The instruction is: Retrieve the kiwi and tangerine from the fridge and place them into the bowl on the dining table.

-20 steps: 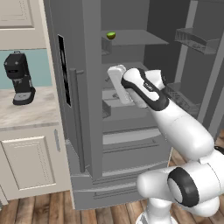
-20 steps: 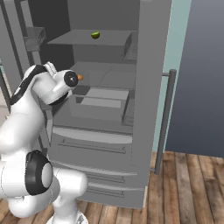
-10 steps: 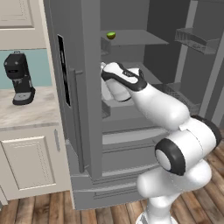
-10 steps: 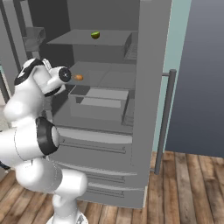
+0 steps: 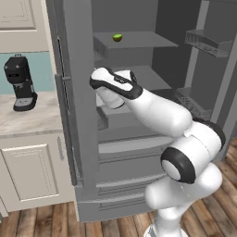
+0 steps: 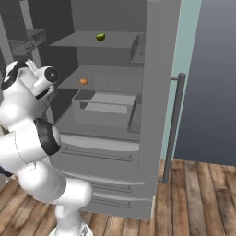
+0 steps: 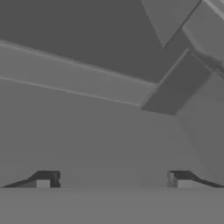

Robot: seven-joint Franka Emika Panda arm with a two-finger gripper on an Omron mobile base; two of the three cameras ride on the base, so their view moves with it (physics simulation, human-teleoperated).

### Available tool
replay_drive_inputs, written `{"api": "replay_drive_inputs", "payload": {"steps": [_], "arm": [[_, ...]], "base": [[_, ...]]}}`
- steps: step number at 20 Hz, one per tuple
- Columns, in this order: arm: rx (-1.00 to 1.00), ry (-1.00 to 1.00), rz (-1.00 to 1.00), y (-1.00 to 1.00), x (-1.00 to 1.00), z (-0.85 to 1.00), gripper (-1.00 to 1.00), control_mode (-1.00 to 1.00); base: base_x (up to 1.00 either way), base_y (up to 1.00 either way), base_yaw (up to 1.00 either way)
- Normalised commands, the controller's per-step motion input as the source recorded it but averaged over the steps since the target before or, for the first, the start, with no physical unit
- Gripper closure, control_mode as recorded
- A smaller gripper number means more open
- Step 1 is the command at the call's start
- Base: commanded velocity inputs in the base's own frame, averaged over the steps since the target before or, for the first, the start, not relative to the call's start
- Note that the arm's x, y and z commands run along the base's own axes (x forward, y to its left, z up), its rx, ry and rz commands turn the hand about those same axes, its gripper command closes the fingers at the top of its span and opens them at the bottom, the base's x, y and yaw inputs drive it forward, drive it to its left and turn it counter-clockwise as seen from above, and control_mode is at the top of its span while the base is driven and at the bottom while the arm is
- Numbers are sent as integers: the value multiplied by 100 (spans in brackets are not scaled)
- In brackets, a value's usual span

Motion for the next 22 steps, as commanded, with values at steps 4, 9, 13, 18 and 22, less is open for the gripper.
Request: {"api": "replay_drive_inputs", "payload": {"steps": [4, 9, 13, 18, 22], "arm": [[-10, -15, 10, 100, -80, -30, -100, -100], [-4, -23, 3, 67, -78, 3, -100, -100], [0, -21, -12, -29, -39, 33, -100, -100], [0, -8, -15, -89, -30, 15, -100, -100], [0, 3, -14, -100, -18, 38, -100, -100]], "base": [[0, 0, 0], [0, 0, 0], [0, 0, 0], [0, 0, 0], [0, 0, 0]]}}
